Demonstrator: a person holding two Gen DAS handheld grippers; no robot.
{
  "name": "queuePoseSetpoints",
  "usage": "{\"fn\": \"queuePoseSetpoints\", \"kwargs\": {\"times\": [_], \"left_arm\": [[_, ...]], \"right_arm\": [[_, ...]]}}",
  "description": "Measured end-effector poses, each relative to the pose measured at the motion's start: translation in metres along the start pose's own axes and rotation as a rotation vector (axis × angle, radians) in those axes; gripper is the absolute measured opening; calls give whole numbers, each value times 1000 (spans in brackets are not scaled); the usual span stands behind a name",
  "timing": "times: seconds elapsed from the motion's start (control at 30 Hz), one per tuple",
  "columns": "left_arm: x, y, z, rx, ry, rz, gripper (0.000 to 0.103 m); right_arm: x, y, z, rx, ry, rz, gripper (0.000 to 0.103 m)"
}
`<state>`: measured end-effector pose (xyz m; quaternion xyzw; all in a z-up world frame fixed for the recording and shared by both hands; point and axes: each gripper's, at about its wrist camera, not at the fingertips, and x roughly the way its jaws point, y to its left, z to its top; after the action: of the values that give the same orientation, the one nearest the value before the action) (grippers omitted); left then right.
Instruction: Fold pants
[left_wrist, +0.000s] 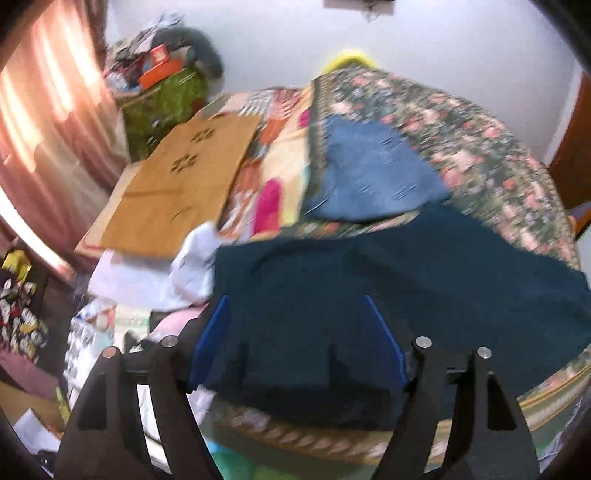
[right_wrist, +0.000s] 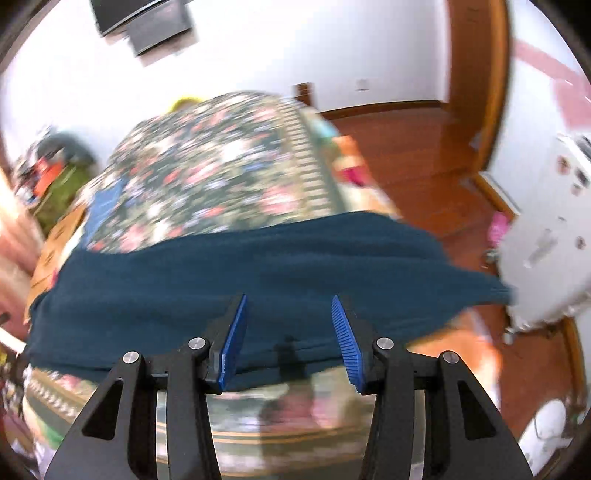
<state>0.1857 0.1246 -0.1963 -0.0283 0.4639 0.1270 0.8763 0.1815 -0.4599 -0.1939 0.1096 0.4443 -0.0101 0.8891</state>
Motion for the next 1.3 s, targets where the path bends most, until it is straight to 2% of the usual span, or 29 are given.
{"fn": "queuePoseSetpoints", "kwargs": {"times": [0.13, 0.27, 0.37, 0.47, 0.57, 0.77, 0.87, 1.03, 1.17, 1.3], "left_arm": [[4, -51, 20, 58, -22, -46, 80], [21, -104, 26, 129, 8, -83, 81], [40, -135, 24, 179, 49, -100, 81], [59, -160, 16, 208, 99, -101, 81], [77, -170, 8, 218, 148, -90, 81], [84, -169, 7, 168, 133, -82, 89], [86, -172, 6, 169, 125, -64, 91], [84, -179, 6, 196, 106, -26, 91], [83, -178, 5, 184, 106, -25, 91], [78, -177, 2, 186, 98, -18, 91]], "right_arm": [[-2, -47, 17, 53, -14, -81, 43], [7, -79, 39, 85, -15, -147, 43], [26, -95, 53, 90, 4, -158, 43], [54, -102, 63, 97, 36, -129, 43], [84, -111, 62, 115, 104, -87, 43], [127, -115, 31, 89, 247, -7, 43], [131, -122, 22, 106, 229, 44, 43], [136, -130, 24, 134, 254, 114, 44], [135, -126, 22, 126, 233, 105, 38], [129, -116, 20, 80, 182, 20, 26]]}}
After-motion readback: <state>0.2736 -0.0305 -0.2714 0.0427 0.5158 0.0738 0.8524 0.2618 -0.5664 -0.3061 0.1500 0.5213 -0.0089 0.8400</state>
